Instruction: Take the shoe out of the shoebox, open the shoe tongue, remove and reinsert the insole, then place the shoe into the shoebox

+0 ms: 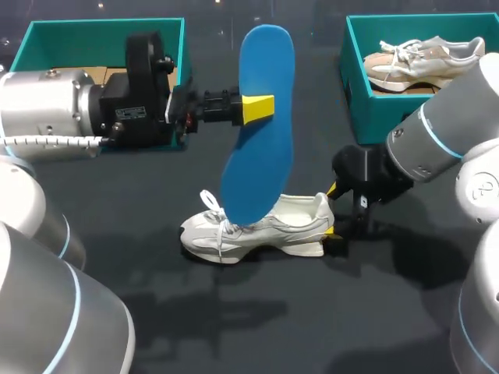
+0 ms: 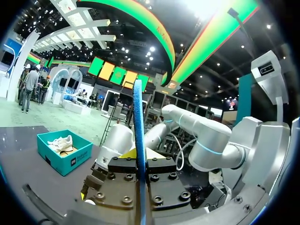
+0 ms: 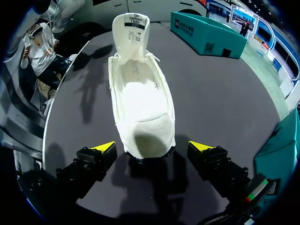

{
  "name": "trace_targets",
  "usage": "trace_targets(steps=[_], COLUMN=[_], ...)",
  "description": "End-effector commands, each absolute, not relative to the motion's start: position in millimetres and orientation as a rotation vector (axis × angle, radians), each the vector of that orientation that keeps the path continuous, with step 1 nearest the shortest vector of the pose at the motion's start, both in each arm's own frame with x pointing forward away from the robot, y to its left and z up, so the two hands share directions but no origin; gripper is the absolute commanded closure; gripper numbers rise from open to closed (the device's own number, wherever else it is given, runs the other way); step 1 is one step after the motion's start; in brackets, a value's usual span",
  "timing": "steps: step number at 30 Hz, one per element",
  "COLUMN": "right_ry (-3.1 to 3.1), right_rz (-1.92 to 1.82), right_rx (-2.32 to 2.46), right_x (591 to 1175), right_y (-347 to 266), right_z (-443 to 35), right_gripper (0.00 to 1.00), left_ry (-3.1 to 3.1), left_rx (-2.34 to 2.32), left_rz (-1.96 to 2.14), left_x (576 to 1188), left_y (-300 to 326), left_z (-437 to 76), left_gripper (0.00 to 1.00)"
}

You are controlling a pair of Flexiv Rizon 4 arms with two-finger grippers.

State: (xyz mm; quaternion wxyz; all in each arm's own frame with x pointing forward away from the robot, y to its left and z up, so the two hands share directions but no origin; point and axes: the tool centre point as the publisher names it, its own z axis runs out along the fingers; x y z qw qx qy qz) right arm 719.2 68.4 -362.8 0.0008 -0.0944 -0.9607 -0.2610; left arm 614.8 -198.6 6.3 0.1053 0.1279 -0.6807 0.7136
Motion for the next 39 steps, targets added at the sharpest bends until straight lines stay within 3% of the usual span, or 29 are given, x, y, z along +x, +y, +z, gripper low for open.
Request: trace_targets(steps=[1, 39], right_ry=[-3.069, -3.161], right_rz=[-0.546, 0.037], right_rx=[-0.298, -0.259], right_x=[717.6, 718.4], right_y=[71.1, 94.9], right_z=[-355.5, -328.7], right_gripper=[0.00, 0.00], left_ry=[-1.994, -1.994], left_rx=[0.390, 0.390], left_rz=[2.119, 2.119], left_x=[605.1, 605.1], left_y=[-183.7, -183.7], left_z=[-1.7, -1.7], left_gripper=[1.00, 1.00])
